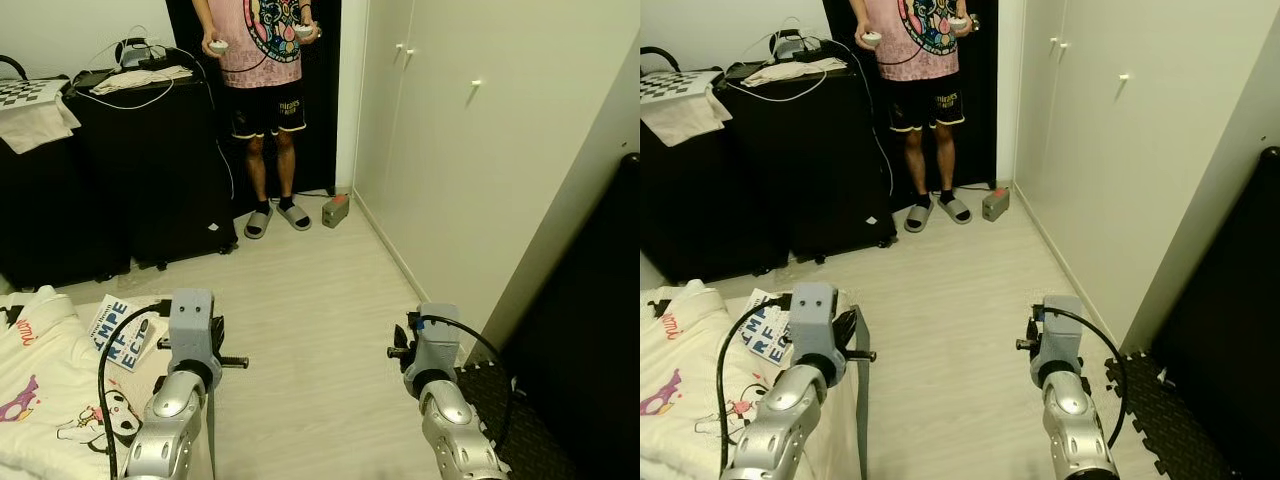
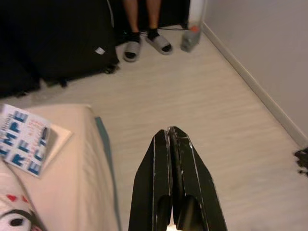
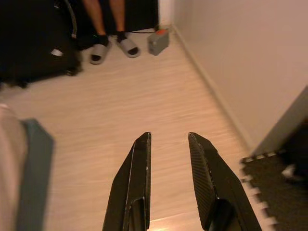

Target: Clean up the room

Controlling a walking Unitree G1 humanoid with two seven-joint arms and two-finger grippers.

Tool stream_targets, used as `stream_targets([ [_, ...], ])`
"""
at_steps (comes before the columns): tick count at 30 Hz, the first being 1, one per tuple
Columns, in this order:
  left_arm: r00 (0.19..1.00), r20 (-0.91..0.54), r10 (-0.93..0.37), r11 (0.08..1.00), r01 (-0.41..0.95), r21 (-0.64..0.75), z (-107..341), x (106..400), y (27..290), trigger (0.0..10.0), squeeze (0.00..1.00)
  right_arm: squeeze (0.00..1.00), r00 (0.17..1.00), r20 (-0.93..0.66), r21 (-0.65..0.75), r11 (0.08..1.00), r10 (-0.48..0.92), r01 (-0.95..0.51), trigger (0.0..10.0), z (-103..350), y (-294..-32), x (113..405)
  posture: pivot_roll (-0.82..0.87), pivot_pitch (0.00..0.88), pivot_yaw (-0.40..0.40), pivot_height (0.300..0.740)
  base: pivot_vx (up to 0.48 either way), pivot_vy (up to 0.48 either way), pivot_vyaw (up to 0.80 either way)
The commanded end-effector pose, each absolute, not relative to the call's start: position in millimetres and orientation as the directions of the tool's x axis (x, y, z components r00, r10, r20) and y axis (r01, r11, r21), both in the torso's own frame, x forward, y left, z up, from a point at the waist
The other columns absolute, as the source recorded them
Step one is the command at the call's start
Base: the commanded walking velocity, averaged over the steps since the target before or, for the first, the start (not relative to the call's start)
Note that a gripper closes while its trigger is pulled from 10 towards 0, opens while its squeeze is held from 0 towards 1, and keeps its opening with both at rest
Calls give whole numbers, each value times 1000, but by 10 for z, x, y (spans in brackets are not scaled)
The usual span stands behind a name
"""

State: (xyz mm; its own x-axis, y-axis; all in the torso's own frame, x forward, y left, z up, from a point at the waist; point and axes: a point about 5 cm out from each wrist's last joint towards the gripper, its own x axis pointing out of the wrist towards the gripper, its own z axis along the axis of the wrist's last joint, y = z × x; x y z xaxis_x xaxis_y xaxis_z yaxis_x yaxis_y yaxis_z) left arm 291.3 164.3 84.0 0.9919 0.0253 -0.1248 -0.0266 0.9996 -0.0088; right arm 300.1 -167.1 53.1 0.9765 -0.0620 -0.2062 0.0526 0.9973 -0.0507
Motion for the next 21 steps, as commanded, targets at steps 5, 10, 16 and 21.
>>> stream_targets([
  [5, 985, -166, 51, 998, -54, -15, 796, 2912, 1697, 10000, 0, 0, 980, -200, -82, 997, -16, 0, 10000, 566, -1601, 3027, -32, 52, 25, 740, 0, 0, 0],
  [10, 976, -198, 90, 996, -83, 45, 735, 2895, 1764, 10000, 0, 0, 972, -232, -112, 991, 47, -74, 10000, 507, -1484, 3025, -29, 72, 37, 740, 0, 0, 0],
  [16, 988, -148, 41, 999, -36, 41, 833, 2903, 1700, 10000, 0, 0, 970, -239, -78, 995, 46, -66, 10000, 515, -1474, 3061, -12, 58, 14, 740, 85, 0, 0],
  [21, 992, -125, 30, 1000, -29, 4, 876, 2918, 1665, 10000, 0, 0, 972, -233, -68, 997, 17, -34, 10000, 508, -1501, 3050, -21, 64, 22, 740, 305, 0, 0],
])
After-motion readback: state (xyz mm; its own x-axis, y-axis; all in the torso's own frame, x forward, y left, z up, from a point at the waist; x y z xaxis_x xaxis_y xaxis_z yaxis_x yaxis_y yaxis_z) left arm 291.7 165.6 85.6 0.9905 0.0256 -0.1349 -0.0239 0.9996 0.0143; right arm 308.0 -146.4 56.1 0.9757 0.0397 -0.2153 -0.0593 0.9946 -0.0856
